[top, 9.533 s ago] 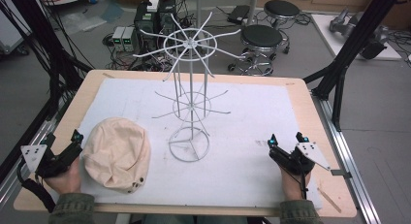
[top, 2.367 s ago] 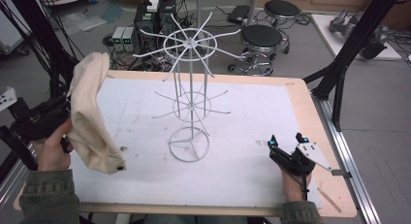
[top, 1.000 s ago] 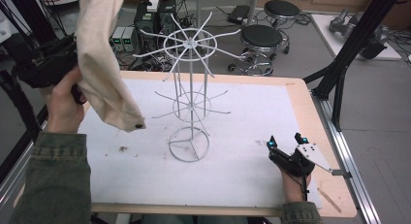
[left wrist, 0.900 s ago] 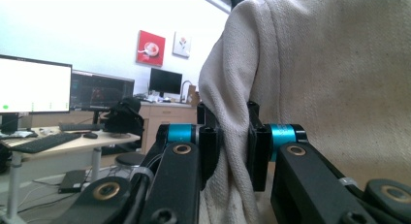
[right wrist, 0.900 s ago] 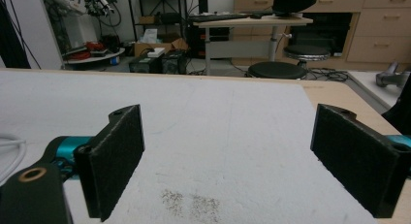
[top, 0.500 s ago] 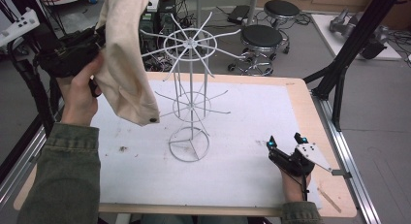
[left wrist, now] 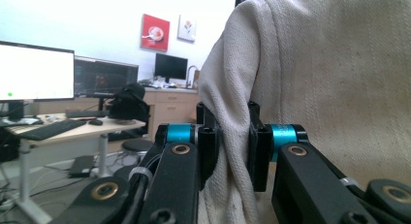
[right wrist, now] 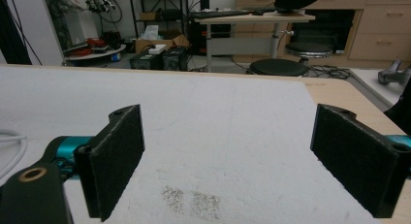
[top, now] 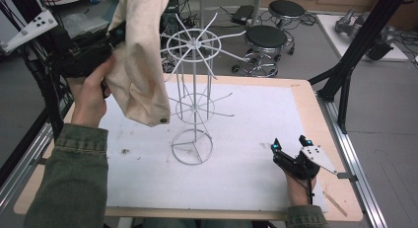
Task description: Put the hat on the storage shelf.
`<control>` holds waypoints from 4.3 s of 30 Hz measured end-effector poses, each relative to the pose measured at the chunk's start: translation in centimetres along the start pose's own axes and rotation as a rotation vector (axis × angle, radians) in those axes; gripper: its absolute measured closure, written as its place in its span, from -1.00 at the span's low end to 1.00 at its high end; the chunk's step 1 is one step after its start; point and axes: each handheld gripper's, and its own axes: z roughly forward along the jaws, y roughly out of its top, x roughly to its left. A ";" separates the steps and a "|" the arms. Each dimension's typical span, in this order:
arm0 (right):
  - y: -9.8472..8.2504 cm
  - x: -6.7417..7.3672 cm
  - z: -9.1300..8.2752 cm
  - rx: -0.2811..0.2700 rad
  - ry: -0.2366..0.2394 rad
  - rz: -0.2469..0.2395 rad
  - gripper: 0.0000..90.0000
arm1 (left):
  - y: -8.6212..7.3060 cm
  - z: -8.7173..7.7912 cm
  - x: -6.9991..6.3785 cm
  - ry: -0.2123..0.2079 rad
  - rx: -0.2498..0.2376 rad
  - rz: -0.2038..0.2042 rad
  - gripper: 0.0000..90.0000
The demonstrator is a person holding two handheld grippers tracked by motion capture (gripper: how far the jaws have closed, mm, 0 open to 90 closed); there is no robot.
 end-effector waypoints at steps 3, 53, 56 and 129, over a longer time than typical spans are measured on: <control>0.0 0.0 0.0 -0.002 0.000 -0.002 -0.75 | -0.2 0.1 -0.3 0.026 0.032 0.046 0.75; 0.0 0.0 0.1 -0.002 -0.003 0.001 -0.75 | -5.1 -1.4 -0.6 0.045 0.093 0.087 0.29; 0.0 0.0 0.1 -0.001 -0.004 0.002 -0.75 | -5.5 -1.8 -0.3 0.031 0.072 0.063 0.26; -0.1 0.0 0.2 0.011 -0.006 -0.006 -0.75 | -15.6 -14.7 3.6 0.687 0.017 0.100 -0.56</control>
